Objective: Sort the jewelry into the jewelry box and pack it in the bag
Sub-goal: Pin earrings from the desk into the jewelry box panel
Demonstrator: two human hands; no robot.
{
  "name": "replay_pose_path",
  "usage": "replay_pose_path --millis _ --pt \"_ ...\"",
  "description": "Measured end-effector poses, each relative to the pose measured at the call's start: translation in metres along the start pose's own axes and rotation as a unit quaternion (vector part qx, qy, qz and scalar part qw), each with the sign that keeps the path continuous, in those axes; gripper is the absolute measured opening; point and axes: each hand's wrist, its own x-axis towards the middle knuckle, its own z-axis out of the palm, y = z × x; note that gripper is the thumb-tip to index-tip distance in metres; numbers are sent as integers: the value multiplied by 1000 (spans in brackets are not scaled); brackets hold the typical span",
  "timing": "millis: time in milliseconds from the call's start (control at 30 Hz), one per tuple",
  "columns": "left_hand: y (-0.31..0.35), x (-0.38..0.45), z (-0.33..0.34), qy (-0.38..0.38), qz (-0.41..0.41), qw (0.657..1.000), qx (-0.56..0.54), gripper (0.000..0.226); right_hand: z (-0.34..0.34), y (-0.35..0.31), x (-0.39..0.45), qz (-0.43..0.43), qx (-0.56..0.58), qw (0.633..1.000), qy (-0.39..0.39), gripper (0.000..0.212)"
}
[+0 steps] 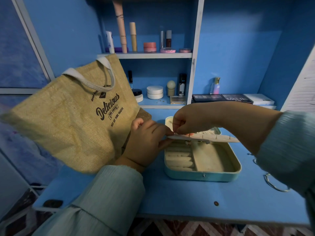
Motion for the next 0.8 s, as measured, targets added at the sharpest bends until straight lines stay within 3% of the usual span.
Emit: replay_pose_path --millis 233,800 --pt "2 1 -5 -10 -7 1000 20 23 1 -2 4 -16 -40 999 12 21" --pt "4 3 -7 -44 -35 998 19 27 3 -5 0 -2 -19 999 42 24"
